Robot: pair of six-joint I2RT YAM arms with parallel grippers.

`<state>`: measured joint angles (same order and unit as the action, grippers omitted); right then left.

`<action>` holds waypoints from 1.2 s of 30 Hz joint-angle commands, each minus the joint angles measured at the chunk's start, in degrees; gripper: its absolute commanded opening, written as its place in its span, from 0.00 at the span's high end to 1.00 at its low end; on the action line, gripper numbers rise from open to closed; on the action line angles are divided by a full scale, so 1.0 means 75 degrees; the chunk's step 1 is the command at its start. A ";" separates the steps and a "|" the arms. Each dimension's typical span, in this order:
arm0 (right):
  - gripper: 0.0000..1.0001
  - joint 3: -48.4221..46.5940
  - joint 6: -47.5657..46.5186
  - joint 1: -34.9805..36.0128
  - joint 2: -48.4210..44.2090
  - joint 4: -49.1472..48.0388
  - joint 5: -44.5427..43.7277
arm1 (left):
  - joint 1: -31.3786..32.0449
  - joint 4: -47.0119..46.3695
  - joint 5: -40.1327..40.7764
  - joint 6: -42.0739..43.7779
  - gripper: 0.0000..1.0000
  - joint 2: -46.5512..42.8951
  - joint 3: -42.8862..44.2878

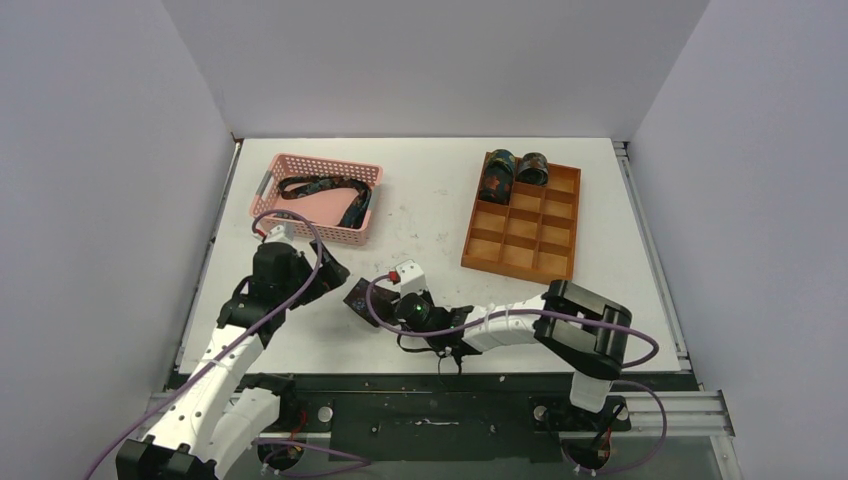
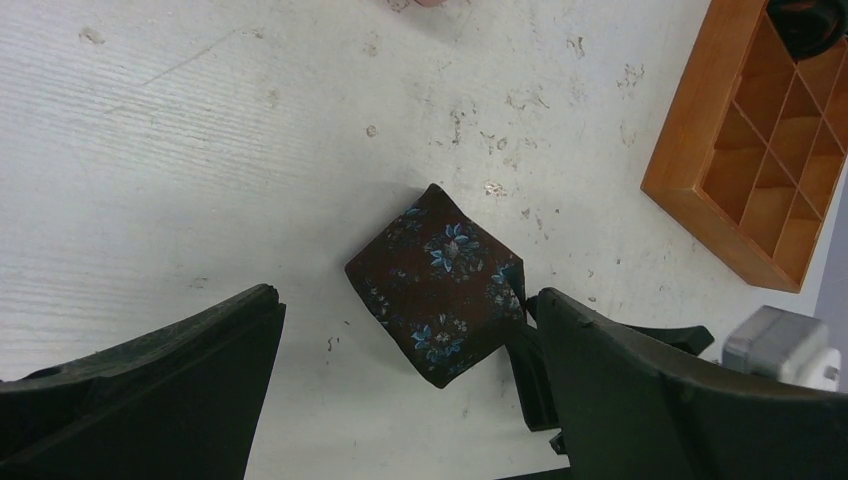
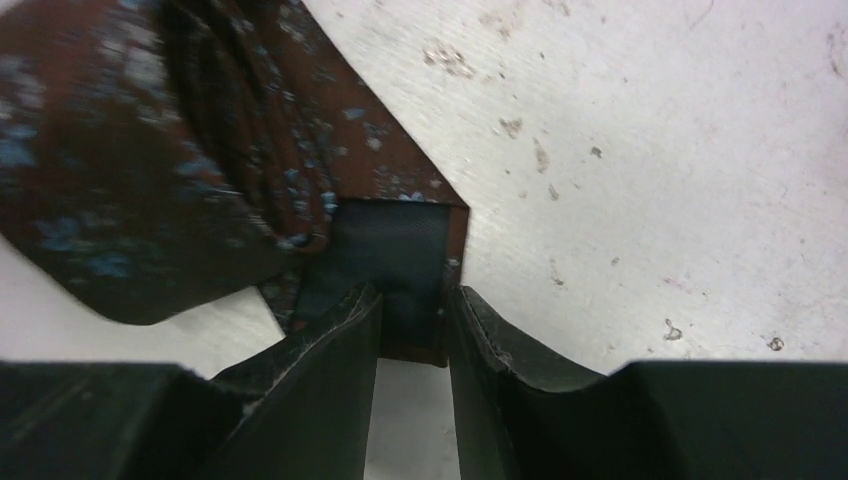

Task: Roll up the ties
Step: Roll the tie at the center of the board.

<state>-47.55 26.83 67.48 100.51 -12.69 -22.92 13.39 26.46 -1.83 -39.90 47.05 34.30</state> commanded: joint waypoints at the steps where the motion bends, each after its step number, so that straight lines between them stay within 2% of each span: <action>1: 0.68 -0.0095 0.0153 -0.0289 0.0300 0.0273 -0.0004 | -0.0050 -0.0229 -0.0134 -0.0029 0.03 -0.0089 0.0066; 5: 0.71 -0.0262 0.0485 -0.0359 0.0620 0.1078 -0.0369 | -0.0056 -0.0368 -0.0266 -0.0081 0.02 0.0011 0.0055; 9: 0.71 -0.0010 0.0914 -0.0499 0.0419 0.1643 -0.0516 | -0.0055 -0.0484 -0.0411 -0.0135 0.02 0.0165 0.0084; 17: 0.70 0.0161 0.1653 -0.1115 -0.0178 0.3625 0.0113 | -0.0056 -0.1035 -0.0938 -0.0285 0.02 0.0620 0.0004; 26: 0.70 0.0512 0.1711 -0.1813 -0.0788 0.4426 0.0705 | 0.0075 -0.2000 -0.2234 -0.0624 0.00 0.1742 0.0024; 29: 0.70 0.0701 0.1620 -0.2223 -0.1250 0.4600 0.0887 | 0.0292 -0.2237 -0.2271 -0.0719 0.05 0.1961 0.0054; 36: 0.69 0.0771 0.1146 -0.3155 -0.2120 0.5074 0.1046 | 0.0799 -0.3020 -0.2165 -0.1009 0.06 0.2271 0.0030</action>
<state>-42.70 38.54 46.70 87.09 17.74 -16.01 17.80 10.96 -17.08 -46.00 63.02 34.00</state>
